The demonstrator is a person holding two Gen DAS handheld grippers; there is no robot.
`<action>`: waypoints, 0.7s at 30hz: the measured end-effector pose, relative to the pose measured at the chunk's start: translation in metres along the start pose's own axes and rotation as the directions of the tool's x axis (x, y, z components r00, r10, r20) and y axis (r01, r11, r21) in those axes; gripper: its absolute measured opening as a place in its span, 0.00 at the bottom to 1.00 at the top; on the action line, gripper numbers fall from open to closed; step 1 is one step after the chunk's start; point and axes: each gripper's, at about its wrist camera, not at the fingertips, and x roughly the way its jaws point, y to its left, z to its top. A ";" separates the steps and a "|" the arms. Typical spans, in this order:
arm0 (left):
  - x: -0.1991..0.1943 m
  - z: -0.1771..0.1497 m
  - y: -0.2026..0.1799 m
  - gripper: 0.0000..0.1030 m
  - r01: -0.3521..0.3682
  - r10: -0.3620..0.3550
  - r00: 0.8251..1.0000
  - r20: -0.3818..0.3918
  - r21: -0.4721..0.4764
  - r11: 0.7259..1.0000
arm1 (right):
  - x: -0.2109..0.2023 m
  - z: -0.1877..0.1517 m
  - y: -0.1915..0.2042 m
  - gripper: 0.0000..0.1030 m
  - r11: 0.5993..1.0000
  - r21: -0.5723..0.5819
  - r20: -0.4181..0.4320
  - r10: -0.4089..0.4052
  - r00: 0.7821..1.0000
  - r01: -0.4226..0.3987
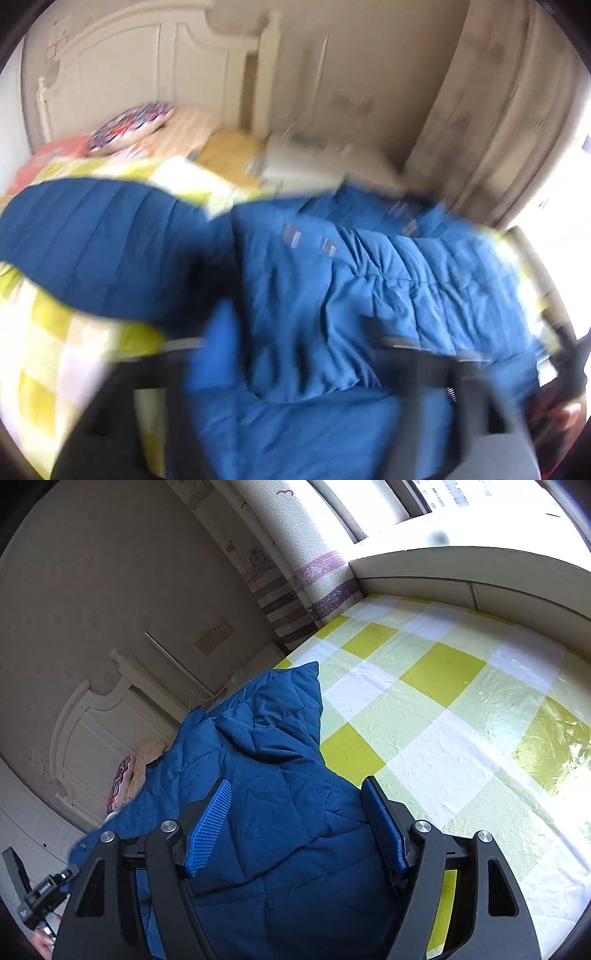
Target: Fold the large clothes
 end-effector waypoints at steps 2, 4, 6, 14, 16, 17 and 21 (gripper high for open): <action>0.002 -0.013 0.006 0.98 -0.056 0.056 0.998 0.029 0.012 0.998 | 0.000 -0.001 0.001 0.68 1.000 -0.003 0.000 -0.003 1.000 0.003; -0.007 -0.019 0.013 0.98 -0.102 0.101 0.991 0.087 0.000 0.995 | 0.000 0.000 0.002 0.68 1.000 -0.006 -0.002 -0.008 1.000 0.008; -0.033 -0.023 0.022 0.97 -0.131 0.142 0.963 0.229 -0.062 0.989 | 0.001 0.000 0.003 0.68 1.000 -0.010 -0.003 -0.013 1.000 0.013; 0.039 -0.028 -0.034 0.96 -0.111 0.099 0.993 0.067 0.210 0.971 | 0.001 -0.001 0.007 0.68 0.999 -0.030 -0.003 -0.038 0.999 0.038; 0.070 -0.035 -0.031 0.97 -0.087 0.100 0.994 -0.049 0.208 0.974 | 0.001 -0.001 0.009 0.68 0.998 -0.044 -0.009 -0.052 0.999 0.052; 0.071 -0.033 -0.028 0.98 -0.070 0.082 0.995 -0.055 0.193 0.979 | 0.002 -0.001 0.014 0.68 0.994 -0.072 -0.019 -0.089 0.996 0.088; 0.076 -0.034 -0.025 0.98 -0.042 0.055 0.996 -0.071 0.174 0.984 | 0.006 0.003 0.065 0.68 0.930 -0.325 0.011 -0.174 0.985 0.169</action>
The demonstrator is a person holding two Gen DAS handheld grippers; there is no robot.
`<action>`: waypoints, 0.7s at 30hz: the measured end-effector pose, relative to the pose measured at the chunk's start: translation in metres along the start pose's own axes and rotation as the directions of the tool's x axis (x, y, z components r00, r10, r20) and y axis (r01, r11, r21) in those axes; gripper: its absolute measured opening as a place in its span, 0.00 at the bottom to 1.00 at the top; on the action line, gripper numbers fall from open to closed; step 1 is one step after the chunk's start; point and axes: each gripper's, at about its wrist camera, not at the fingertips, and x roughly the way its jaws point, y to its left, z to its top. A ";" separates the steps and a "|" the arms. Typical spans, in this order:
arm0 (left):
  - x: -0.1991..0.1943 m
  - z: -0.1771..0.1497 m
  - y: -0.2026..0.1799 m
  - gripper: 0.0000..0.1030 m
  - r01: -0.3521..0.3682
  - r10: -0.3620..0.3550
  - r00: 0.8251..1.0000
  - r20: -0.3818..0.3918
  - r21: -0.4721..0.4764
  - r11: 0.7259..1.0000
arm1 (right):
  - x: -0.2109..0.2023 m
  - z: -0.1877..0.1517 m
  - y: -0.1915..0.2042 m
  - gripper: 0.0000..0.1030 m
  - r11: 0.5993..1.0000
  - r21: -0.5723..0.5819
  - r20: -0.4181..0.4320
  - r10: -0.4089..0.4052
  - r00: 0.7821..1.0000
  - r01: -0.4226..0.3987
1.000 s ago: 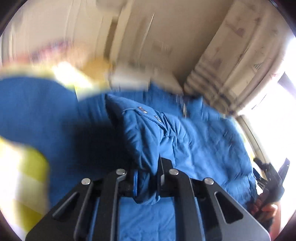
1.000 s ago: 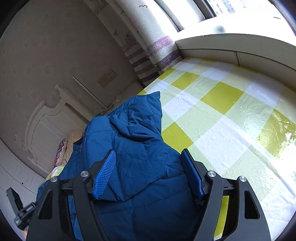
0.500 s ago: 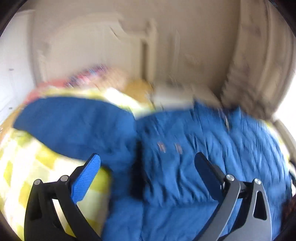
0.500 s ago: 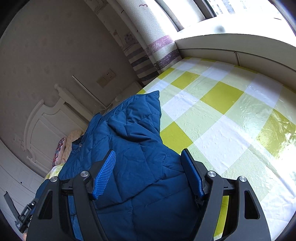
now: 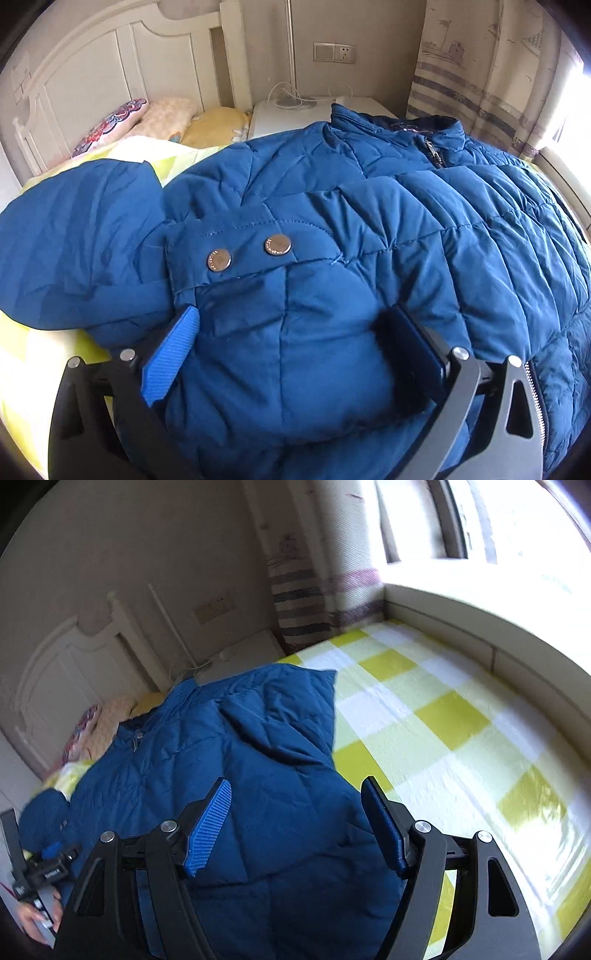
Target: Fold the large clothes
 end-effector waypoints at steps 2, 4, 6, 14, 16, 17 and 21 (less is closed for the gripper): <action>0.005 0.001 -0.001 0.98 -0.016 0.016 1.000 -0.005 0.011 1.000 | 0.003 0.011 0.028 0.68 0.993 -0.117 0.021 -0.016 1.000 0.019; 0.004 -0.002 0.000 0.98 -0.019 0.019 1.000 -0.004 0.012 1.000 | 0.016 0.022 0.061 0.68 0.968 -0.249 0.014 -0.013 1.000 0.016; 0.004 -0.001 -0.001 0.98 -0.017 0.017 1.000 -0.005 0.010 1.000 | 0.037 0.027 0.086 0.68 0.941 -0.338 -0.026 0.009 1.000 -0.017; -0.006 -0.001 0.000 0.98 -0.020 0.020 1.000 -0.005 0.010 1.000 | 0.091 0.032 0.112 0.69 0.904 -0.429 -0.230 -0.104 0.968 -0.005; -0.007 -0.002 0.000 0.98 -0.021 0.021 1.000 -0.005 0.010 1.000 | 0.080 0.051 0.109 0.69 0.932 -0.362 -0.148 -0.064 0.987 0.006; -0.007 -0.002 0.000 0.98 -0.020 0.020 1.000 -0.005 0.009 1.000 | 0.081 0.058 0.107 0.69 0.947 -0.321 -0.132 -0.036 0.991 -0.008; -0.005 -0.001 0.000 0.98 -0.011 0.011 1.000 -0.005 0.002 1.000 | 0.131 0.053 0.101 0.72 0.948 -0.319 -0.278 -0.078 0.957 -0.016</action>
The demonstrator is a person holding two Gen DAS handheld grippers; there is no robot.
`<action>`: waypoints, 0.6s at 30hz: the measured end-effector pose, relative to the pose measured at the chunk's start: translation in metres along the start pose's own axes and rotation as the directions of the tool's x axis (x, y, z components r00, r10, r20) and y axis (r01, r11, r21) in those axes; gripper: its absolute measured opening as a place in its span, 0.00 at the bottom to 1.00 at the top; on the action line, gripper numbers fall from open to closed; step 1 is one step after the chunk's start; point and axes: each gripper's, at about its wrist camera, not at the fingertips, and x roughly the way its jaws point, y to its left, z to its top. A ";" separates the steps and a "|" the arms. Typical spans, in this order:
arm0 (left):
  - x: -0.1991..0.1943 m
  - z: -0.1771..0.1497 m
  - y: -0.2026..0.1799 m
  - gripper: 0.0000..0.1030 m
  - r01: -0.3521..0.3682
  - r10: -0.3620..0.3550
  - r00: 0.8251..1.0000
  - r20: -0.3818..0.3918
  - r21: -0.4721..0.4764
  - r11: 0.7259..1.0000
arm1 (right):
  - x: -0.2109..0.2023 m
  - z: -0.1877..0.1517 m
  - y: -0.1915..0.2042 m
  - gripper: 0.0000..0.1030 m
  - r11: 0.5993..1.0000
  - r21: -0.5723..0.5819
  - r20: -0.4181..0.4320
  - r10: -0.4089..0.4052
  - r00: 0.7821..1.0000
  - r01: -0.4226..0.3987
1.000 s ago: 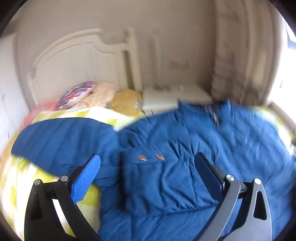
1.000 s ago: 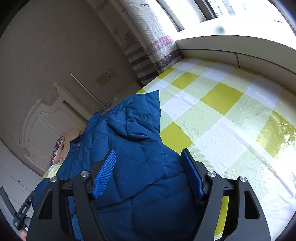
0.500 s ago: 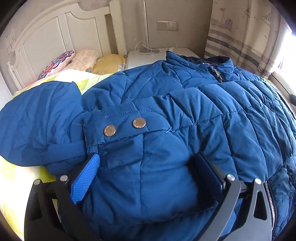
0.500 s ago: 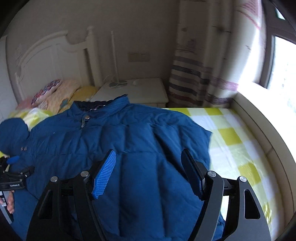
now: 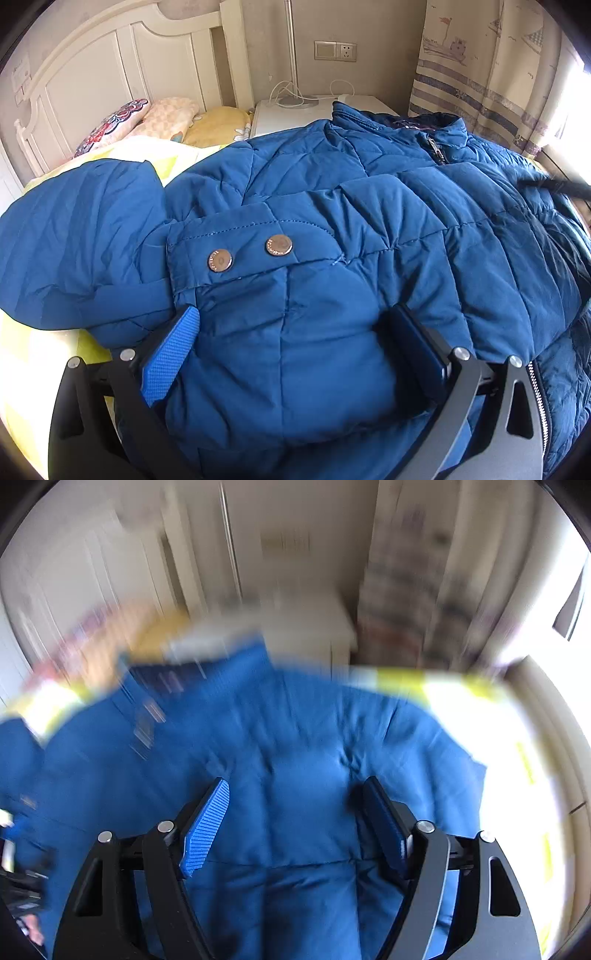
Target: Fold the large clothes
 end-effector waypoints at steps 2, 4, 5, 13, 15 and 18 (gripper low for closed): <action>0.000 -0.001 0.001 0.98 0.003 -0.003 1.000 0.001 -0.003 1.000 | -0.001 -0.004 0.005 0.72 0.999 -0.018 0.005 -0.046 0.999 0.046; -0.001 -0.001 0.002 0.98 0.009 -0.009 1.000 0.003 -0.008 1.000 | -0.017 -0.010 0.012 0.72 0.997 0.009 0.009 -0.083 0.996 0.083; -0.001 -0.001 0.002 0.98 0.010 -0.010 1.000 0.004 -0.009 1.000 | -0.035 -0.017 0.019 0.72 0.998 0.015 0.058 -0.056 0.997 0.056; -0.051 -0.007 0.089 0.98 0.204 -0.131 0.966 0.223 -0.344 0.917 | -0.053 -0.100 0.091 0.92 0.967 -0.256 0.094 0.018 0.995 0.007; -0.077 -0.016 0.149 0.98 0.224 -0.069 0.951 0.301 -0.520 0.824 | -0.048 -0.096 0.080 0.93 0.979 -0.201 0.080 0.055 0.995 -0.038; -0.100 -0.045 0.248 0.98 0.238 0.042 0.941 0.337 -0.745 0.623 | -0.045 -0.093 0.074 0.94 0.981 -0.186 0.079 0.062 0.995 -0.046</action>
